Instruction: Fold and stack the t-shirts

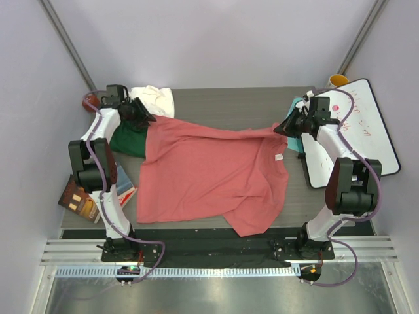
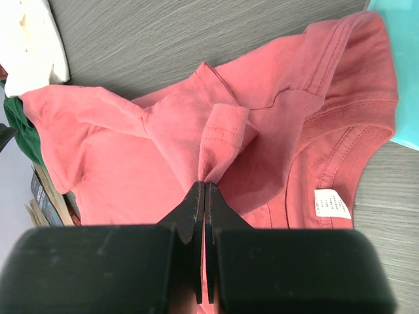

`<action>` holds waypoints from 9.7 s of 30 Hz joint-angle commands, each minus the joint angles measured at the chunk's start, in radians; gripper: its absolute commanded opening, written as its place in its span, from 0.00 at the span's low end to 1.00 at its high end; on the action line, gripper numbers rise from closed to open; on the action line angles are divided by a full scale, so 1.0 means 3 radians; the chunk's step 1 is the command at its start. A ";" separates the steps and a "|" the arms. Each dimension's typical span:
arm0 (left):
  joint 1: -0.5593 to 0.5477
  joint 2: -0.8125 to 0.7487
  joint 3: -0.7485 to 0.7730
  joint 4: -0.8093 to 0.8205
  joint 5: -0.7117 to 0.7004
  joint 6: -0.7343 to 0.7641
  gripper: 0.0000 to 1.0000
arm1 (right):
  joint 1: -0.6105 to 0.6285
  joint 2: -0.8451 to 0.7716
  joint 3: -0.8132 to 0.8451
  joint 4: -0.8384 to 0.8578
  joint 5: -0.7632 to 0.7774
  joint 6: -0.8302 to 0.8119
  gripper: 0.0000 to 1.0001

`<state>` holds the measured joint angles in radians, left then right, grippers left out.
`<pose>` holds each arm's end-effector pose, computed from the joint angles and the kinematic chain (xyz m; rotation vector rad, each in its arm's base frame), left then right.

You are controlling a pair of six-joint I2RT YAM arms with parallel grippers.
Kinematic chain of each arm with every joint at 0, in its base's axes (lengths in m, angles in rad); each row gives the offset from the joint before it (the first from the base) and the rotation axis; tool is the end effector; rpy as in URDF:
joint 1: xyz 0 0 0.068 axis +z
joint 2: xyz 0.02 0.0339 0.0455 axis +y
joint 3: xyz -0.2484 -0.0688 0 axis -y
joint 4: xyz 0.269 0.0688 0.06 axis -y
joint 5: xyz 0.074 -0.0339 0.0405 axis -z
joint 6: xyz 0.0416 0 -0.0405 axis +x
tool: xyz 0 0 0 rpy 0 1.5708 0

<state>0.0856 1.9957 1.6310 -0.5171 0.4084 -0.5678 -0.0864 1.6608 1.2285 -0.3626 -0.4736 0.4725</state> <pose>0.4661 0.0234 0.2133 -0.6206 2.4049 -0.7103 0.3897 -0.0147 0.2234 0.4283 2.3386 0.7459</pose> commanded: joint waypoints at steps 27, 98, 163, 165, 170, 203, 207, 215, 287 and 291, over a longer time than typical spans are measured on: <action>0.0006 -0.0286 0.0080 -0.0373 -0.0287 0.0302 0.42 | 0.0007 -0.0198 -0.0199 0.0201 -0.0027 0.0026 0.01; 0.0021 0.0818 0.0863 -0.0051 0.0122 0.0139 0.16 | 0.0007 0.0186 0.0236 0.0171 -0.0027 0.0102 0.01; 0.0082 -0.0936 -0.0253 0.0389 -0.0431 -0.0106 0.00 | -0.0039 0.0129 0.1059 0.0053 0.0147 0.0051 0.01; 0.0108 -0.0804 -0.0130 0.0338 -0.0415 -0.0137 0.00 | -0.0044 0.0186 0.1171 0.0053 0.0137 0.0066 0.01; 0.0124 -0.0578 0.0244 0.0282 -0.0390 -0.0178 0.00 | -0.0055 0.0375 0.1365 0.0043 0.0121 0.0082 0.01; 0.0333 -0.0378 0.0076 -0.0030 0.0070 -0.0306 0.00 | -0.0090 0.0094 0.0728 -0.0013 -0.0017 0.0128 0.01; 0.0313 -0.0608 -0.0302 -0.0071 0.0005 -0.0265 0.00 | -0.0075 -0.0187 0.0354 -0.0049 -0.0007 0.0087 0.01; 0.0292 -0.0991 -0.0558 -0.0531 -0.0027 -0.0076 0.00 | -0.0055 -0.0530 -0.0065 -0.0126 0.0029 0.0072 0.01; 0.0083 -0.1446 -0.1132 -0.1539 -0.1566 -0.0567 0.50 | 0.0022 -0.0852 -0.0690 -0.0540 0.0418 0.0031 0.38; 0.0022 -0.1498 -0.1060 -0.1258 -0.1372 -0.0602 0.55 | 0.0022 -0.0607 -0.0491 -0.0413 0.0341 0.0087 0.38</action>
<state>0.1089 1.6043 1.2617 -0.9794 -0.0307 -0.7322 -0.0860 1.4506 0.9924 -0.5388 -0.3714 0.4816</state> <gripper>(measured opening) 0.537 0.379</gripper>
